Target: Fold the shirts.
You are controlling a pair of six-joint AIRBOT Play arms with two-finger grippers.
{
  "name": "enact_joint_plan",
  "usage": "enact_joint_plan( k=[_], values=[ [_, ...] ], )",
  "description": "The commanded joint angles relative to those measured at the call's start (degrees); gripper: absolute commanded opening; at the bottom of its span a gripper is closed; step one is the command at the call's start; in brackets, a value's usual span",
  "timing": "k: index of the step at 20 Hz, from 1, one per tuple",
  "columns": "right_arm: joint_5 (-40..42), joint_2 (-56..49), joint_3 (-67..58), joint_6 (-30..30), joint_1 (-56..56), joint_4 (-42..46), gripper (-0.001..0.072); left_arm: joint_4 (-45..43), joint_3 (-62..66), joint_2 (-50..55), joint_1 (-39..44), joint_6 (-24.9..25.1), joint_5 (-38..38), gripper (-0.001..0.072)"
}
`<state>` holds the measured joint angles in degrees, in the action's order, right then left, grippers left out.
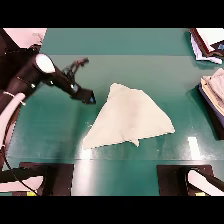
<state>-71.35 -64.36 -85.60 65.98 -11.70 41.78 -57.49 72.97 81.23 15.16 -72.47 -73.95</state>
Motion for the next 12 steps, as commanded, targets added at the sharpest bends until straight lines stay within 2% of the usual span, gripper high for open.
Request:
enact_joint_plan(
  k=[1, 7, 12],
  values=[
    [-0.83, -0.11, -0.04, 0.0, 0.07, 0.0, 0.0016, 2.56, -11.58, 0.79, -0.55, 3.93, 3.58, 0.0639],
    [-0.9, -0.2, -0.04, 0.0, 0.17, -0.02, 0.0016, 4.94, -19.17, 0.79, 0.09, 4.5, 6.16, 0.0639],
    [-2.32, -0.2, -0.04, 0.0, 0.17, 0.02, 0.0016, 3.67, -19.37, 0.79, 8.02, 5.38, 6.71, 0.0636]
  ],
)
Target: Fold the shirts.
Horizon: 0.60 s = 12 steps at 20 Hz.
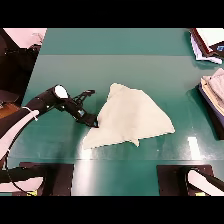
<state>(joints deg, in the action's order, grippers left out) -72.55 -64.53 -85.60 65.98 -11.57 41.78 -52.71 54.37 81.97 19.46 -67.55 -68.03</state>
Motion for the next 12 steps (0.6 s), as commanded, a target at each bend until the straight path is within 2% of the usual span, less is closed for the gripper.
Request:
enact_joint_plan(
  k=[1, 2, 3, 5, 7, 8, 9, 10, 12],
  values=[
    [-2.03, -0.02, 0.0, 0.0, 0.02, 0.35, 0.0016, -1.25, -0.74, 0.04, 4.61, 0.37, 0.87, 0.0419],
    [-3.17, -0.04, 0.02, 0.02, -0.04, 0.83, 0.0016, -1.03, -0.74, 0.0, 4.85, -0.02, 0.94, 0.0126],
    [-4.44, 0.02, 0.39, 0.66, -0.09, 2.32, 0.0016, -0.94, -0.52, -0.13, 4.63, -0.39, 0.87, 0.0034],
    [-8.22, 0.02, 3.74, 2.86, -0.09, 5.88, 0.0016, -1.29, 1.9, -0.9, 2.47, -2.56, -1.05, 0.0027],
    [-12.09, 0.02, 10.82, 2.99, -0.09, 11.52, 0.002, -1.31, 5.29, -3.56, -0.9, -2.62, -1.84, 0.0027],
    [-12.55, 0.0, 15.58, 2.99, -0.09, 14.56, 0.0164, -1.31, 7.08, -5.25, -2.82, -2.58, -2.25, 0.0028],
    [-12.02, -0.07, 20.33, 2.99, -0.09, 16.63, 0.0437, -1.29, 8.59, -6.56, -4.44, -2.56, -2.64, 0.0028],
    [-10.75, -0.5, 25.0, 2.82, -0.09, 16.9, 0.0538, -1.29, 9.75, -7.67, -5.68, -2.56, -2.69, 0.0028],
    [-8.09, -3.15, 33.16, 0.2, 0.22, 15.1, 0.0523, -1.27, 10.91, -8.92, -7.02, -2.56, -2.45, 0.0028]
  ],
)
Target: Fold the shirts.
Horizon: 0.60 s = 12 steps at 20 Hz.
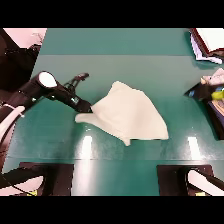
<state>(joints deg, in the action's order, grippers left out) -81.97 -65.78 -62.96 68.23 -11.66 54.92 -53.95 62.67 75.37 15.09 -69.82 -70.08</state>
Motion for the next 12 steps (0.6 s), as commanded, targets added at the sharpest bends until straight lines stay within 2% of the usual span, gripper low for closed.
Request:
enact_joint_plan(
  k=[1, 2, 5, 10, 11, 12],
  values=[
    [2.82, -3.67, 13.84, -3.15, 1.03, 0.66, 0.0461, -0.04, 2.62, -2.34, -2.62, -0.28, -0.55, 0.0028],
    [4.0, -5.66, 16.35, -4.26, 2.16, -1.27, 0.0441, -0.04, 2.62, -2.27, -2.62, -0.28, -0.92, 0.0028],
    [6.71, -10.56, 20.37, -6.47, 6.73, -7.32, 0.0441, 0.09, 2.62, -2.29, -2.58, -0.31, -0.85, 0.0028],
    [10.91, -13.77, 20.74, -6.58, 15.61, -7.37, 0.0429, 0.09, 2.62, -2.29, -2.58, -0.28, -0.9, 0.0028],
    [11.56, -13.64, 20.72, -6.58, 16.55, -7.34, 0.0356, 0.09, 2.62, -2.29, -2.58, -0.28, -0.9, 0.0028],
    [12.22, -13.07, 20.72, -6.6, 17.25, -7.3, 0.0203, 0.09, 2.62, -2.29, -2.58, -0.28, -0.94, 0.0028]
  ],
)
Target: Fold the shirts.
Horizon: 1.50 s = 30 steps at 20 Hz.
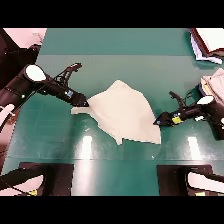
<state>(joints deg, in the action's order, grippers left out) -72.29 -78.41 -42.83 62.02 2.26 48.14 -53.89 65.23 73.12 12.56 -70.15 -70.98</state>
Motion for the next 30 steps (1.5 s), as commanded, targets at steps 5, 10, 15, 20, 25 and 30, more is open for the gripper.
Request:
enact_joint_plan(
  k=[5, 10, 15, 20, 25, 30],
  values=[
    [4.72, 8.68, -6.36, 0.92, 1.31, -0.57, 0.0015, -0.11, 3.41, -0.11, -0.11, -0.48, -1.97, 0.0028],
    [4.44, 16.31, -33.92, 5.73, -3.87, -0.57, 0.0014, -0.15, 29.66, -0.22, -0.11, -2.03, -5.51, 0.0027],
    [1.88, 13.81, -67.49, 8.76, -4.37, -0.5, 0.0014, -0.07, 61.26, -1.7, -0.09, -5.01, -2.14, 0.0027],
    [4.24, 16.59, -78.23, 9.53, -4.39, 0.02, 0.0014, 0.11, 58.29, -15.65, -0.09, -4.87, 11.37, 0.0027],
    [14.71, 26.58, -67.08, 9.51, -4.39, 2.99, 0.0014, 4.35, 57.96, -21.49, -0.09, -4.87, 13.92, 0.0027],
    [11.15, 21.27, -70.34, 11.45, -3.93, 2.54, 0.0013, 4.57, 46.05, -20.46, -0.09, -4.94, 10.93, 0.0027]
  ],
)
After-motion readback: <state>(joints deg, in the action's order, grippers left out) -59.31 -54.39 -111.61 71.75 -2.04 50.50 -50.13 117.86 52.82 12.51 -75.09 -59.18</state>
